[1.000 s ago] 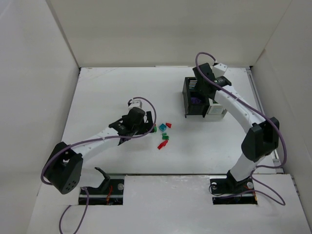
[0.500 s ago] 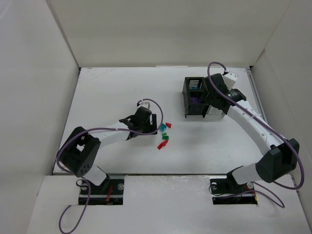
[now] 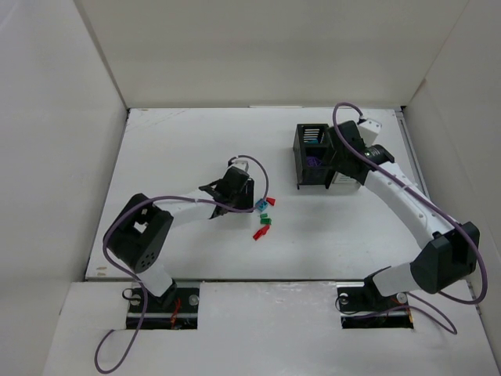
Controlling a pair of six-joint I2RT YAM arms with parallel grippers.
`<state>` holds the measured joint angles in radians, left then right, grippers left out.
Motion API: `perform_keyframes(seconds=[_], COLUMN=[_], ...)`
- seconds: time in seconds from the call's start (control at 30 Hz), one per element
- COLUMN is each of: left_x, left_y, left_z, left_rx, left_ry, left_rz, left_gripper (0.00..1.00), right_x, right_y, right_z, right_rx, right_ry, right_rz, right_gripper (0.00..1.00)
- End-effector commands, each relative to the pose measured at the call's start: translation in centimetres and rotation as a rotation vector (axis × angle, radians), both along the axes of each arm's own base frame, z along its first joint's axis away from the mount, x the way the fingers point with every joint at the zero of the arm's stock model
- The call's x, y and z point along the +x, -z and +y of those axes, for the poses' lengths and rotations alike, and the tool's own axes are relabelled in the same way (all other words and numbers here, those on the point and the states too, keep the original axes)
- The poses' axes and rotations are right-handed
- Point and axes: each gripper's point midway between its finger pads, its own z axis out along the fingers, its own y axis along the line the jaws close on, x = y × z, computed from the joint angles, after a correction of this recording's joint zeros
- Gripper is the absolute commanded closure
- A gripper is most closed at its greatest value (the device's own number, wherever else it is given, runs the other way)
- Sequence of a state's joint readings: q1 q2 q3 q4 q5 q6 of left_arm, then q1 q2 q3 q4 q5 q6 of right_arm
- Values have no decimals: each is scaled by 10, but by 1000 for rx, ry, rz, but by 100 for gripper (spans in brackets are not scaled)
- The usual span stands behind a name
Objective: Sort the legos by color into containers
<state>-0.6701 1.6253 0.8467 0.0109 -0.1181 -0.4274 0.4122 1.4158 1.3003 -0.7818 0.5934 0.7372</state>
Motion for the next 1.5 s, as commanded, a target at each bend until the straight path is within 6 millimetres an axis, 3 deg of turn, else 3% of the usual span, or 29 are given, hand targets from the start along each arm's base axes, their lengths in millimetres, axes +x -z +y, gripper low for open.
perform_keyframes(seconds=[0.0,0.17,0.33,0.47,0.67,0.87,1.0,1.1,1.23,1.33,1.43,1.47], left_x=[13,18,17,16,16,22,36,46,50,48,43,35], left_y=[-10,-12,-16,-28,-44,-89,-148,-171,-175,-153,-138,-122], left_z=[-2,1,0,-3,-3,-25,-53,-74,-81,-72,-57,-50], left_rx=[8,35,65,48,24,-75,-180,-208,-223,-167,-127,-111], left_ry=[-1,-13,-5,-10,-18,39,132,185,200,174,119,111], left_rz=[-39,-52,-60,-83,-103,-176,-284,-325,-326,-278,-250,-215], left_gripper=[44,48,60,68,72,72,71,71,70,66,52,47], right_x=[2,0,-3,-4,-6,-15,-27,-41,-53,-57,-59,-59], right_y=[-5,-1,4,1,1,-7,-22,-34,-43,-47,-38,-38], right_z=[-2,-2,-1,-2,-3,-15,-44,-64,-76,-75,-73,-73], right_rx=[14,16,22,26,26,30,58,72,92,97,96,96], right_ry=[7,13,13,13,13,72,182,228,255,242,223,223], right_rz=[-29,-23,-6,-15,-15,-40,-92,-135,-169,-173,-144,-144], right_gripper=[22,22,22,22,22,22,22,22,22,22,22,22])
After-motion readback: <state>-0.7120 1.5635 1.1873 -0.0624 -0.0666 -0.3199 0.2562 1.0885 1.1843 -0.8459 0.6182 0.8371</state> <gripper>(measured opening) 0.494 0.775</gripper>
